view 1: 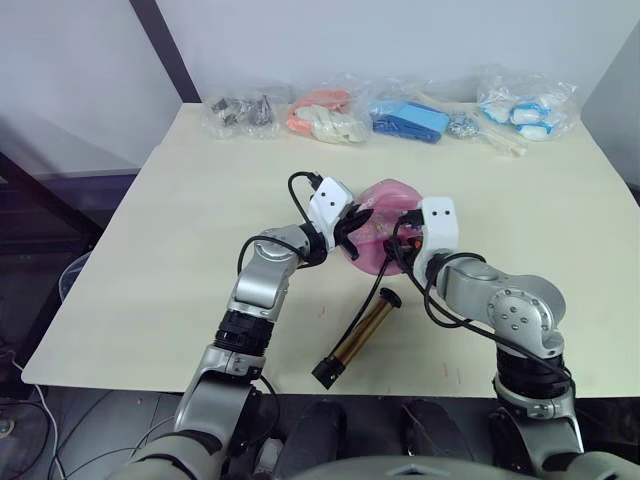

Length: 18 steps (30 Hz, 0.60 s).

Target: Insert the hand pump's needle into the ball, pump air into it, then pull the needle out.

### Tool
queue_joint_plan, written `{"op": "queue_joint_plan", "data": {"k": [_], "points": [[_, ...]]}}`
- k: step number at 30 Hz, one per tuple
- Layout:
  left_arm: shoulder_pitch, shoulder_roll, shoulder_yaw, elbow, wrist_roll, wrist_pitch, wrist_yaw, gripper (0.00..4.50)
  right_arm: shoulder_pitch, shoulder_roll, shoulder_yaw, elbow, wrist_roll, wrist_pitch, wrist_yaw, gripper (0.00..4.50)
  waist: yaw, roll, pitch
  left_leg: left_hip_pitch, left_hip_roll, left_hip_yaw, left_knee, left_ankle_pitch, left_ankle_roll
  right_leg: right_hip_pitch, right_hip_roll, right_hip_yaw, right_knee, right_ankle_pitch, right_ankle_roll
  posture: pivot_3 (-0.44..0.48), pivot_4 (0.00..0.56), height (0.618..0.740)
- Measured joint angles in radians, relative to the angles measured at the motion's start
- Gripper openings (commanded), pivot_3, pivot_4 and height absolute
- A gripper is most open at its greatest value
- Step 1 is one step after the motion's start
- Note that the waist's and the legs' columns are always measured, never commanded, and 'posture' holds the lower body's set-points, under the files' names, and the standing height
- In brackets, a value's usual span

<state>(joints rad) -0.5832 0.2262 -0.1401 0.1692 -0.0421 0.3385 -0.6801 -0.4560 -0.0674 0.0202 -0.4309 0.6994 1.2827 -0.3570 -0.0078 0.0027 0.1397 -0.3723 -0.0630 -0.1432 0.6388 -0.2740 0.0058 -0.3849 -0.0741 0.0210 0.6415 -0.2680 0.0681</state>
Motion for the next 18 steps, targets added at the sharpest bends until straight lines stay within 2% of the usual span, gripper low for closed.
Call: {"op": "queue_joint_plan", "data": {"k": [2, 4, 5, 8, 17, 18], "points": [[-0.001, 0.000, 0.000, 0.001, 0.000, 0.000, 0.000, 0.00, 0.000, 0.008, -0.001, -0.002, -0.019, 0.004, 0.008, 2.65, 0.000, 0.000, 0.000, 0.000, 0.000, 0.000, 0.000, 0.000, 0.000, 0.000, 0.000, 0.000, 0.000, 0.000, 0.000, 0.000, 0.150, 0.740], [-0.001, 0.000, 0.000, 0.001, 0.000, 0.000, 0.000, 0.00, 0.001, 0.015, -0.003, -0.006, -0.028, 0.005, 0.018, 2.14, 0.000, 0.000, 0.000, 0.000, 0.000, 0.000, 0.000, 0.000, 0.000, 0.000, 0.000, 0.000, 0.000, 0.000, 0.000, 0.000, 0.150, 0.740], [-0.001, 0.000, -0.001, 0.001, 0.000, 0.000, 0.000, 0.00, 0.003, 0.018, -0.005, -0.011, -0.033, 0.007, 0.025, 1.83, 0.000, 0.000, 0.000, 0.000, 0.000, 0.000, 0.000, 0.000, 0.000, 0.000, 0.000, 0.000, 0.000, 0.000, 0.000, 0.000, 0.150, 0.740], [-0.001, 0.001, -0.001, 0.002, 0.000, 0.000, 0.001, 0.00, 0.008, 0.026, -0.009, -0.029, -0.056, 0.016, 0.034, 0.43, 0.000, 0.000, 0.000, 0.000, 0.000, 0.000, 0.000, 0.000, 0.000, 0.000, 0.000, 0.000, 0.000, 0.000, 0.000, 0.000, 0.150, 0.740], [0.006, 0.002, -0.005, 0.002, 0.000, 0.000, 0.001, 0.00, 0.009, 0.026, -0.013, -0.052, -0.105, 0.047, 0.080, 0.38, 0.000, 0.000, 0.000, 0.000, -0.001, -0.001, 0.000, 0.000, 0.000, 0.000, -0.001, 0.000, 0.000, 0.000, 0.000, 0.000, 0.150, 0.740], [0.005, 0.002, -0.007, 0.002, 0.000, 0.000, 0.000, 0.00, 0.001, -0.030, 0.031, -0.057, -0.123, 0.047, 0.114, 0.38, 0.000, 0.000, 0.000, 0.000, -0.001, -0.001, 0.001, 0.000, 0.000, 0.000, -0.001, 0.000, 0.000, 0.000, 0.000, 0.000, 0.150, 0.740]]}}
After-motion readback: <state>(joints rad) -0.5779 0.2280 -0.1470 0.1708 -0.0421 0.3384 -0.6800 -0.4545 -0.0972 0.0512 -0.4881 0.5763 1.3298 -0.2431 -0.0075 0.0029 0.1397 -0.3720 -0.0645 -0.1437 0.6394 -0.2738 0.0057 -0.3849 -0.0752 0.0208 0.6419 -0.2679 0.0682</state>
